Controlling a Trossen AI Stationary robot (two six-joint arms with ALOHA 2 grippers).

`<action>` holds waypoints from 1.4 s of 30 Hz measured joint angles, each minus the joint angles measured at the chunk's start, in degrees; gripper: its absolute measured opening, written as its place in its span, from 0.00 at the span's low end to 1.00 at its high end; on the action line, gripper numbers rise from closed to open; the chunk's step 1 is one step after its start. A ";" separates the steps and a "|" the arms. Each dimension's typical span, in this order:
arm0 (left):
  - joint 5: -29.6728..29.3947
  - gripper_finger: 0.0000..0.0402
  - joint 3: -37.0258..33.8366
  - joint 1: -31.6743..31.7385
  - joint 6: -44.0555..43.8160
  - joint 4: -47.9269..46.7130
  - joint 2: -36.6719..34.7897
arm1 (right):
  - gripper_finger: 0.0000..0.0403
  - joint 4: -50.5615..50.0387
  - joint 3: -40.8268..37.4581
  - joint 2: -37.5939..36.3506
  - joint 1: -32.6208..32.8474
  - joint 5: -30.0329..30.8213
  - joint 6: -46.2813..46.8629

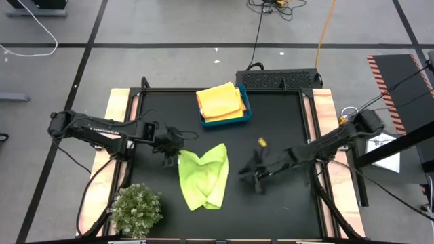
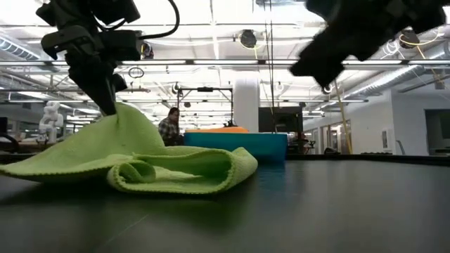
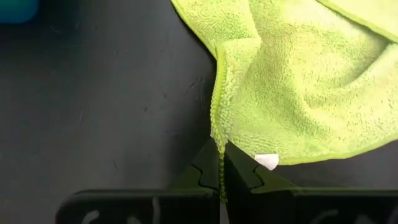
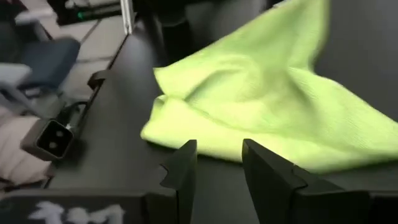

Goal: Fold microfiber towels
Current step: Fold the green microfiber towel

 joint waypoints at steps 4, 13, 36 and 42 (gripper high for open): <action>-0.04 0.02 0.02 0.71 -0.04 0.06 0.00 | 0.30 -0.73 9.22 10.23 2.13 0.08 -3.06; -0.07 0.02 0.04 0.69 -1.34 0.56 0.02 | 0.30 -2.89 25.09 27.24 2.82 -1.52 -5.08; -0.13 0.04 0.09 0.57 -1.29 3.13 0.02 | 0.44 -11.42 36.97 39.74 5.36 0.36 -6.07; -0.15 0.02 0.11 0.57 -2.17 3.31 0.02 | 0.42 -11.27 36.97 41.86 5.40 0.35 -5.07</action>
